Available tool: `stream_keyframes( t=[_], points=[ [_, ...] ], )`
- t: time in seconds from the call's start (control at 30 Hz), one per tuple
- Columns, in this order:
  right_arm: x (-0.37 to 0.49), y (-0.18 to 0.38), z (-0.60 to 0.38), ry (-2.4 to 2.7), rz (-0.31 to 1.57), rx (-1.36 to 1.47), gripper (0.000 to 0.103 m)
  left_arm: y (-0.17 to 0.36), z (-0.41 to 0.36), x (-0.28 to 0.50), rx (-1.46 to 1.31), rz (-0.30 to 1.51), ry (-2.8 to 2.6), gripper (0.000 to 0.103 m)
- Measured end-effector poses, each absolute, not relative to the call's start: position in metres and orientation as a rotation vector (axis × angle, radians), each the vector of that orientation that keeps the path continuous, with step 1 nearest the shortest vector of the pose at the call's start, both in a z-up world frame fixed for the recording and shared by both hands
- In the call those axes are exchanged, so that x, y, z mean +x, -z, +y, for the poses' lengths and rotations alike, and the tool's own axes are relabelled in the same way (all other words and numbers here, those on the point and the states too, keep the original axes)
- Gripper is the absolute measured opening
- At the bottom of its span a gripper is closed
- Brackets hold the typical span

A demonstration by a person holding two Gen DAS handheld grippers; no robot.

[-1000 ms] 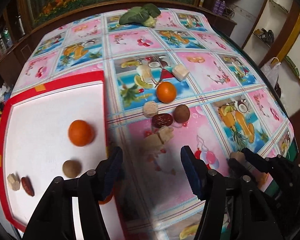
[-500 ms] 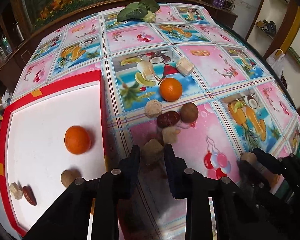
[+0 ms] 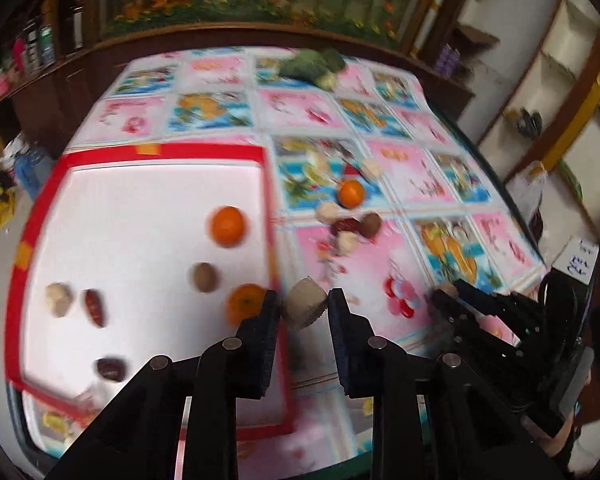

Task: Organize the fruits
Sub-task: 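Grasp a beige round nut with the right gripper while the left grasps a white chunk, then release the beige nut into the tray with the right gripper while the left drops the white chunk there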

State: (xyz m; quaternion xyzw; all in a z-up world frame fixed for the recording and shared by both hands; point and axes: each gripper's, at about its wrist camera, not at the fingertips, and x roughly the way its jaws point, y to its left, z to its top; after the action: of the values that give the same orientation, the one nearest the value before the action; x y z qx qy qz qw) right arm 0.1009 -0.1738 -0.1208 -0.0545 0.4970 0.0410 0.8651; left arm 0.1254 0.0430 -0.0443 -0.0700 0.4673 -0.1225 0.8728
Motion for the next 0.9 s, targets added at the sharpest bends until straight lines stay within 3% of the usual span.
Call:
stream_keyframes(
  t=[0.27, 0.57, 0.9],
  points=[
    [0.12, 0.092, -0.13, -0.227, 0.989, -0.111, 0.026, 0.04, 0.139, 0.107, -0.272, 0.938, 0.06, 0.024],
    [0.174, 0.071, -0.056, -0.391, 0.951, -0.13, 0.026, 0.055, 0.142, 0.141, -0.245, 0.973, 0.073, 0.024],
    [0.251, 0.108, 0.003, -0.417, 1.03, -0.244, 0.026, 0.088, 0.14, 0.198, -0.171, 1.06, 0.045, 0.024]
  ],
)
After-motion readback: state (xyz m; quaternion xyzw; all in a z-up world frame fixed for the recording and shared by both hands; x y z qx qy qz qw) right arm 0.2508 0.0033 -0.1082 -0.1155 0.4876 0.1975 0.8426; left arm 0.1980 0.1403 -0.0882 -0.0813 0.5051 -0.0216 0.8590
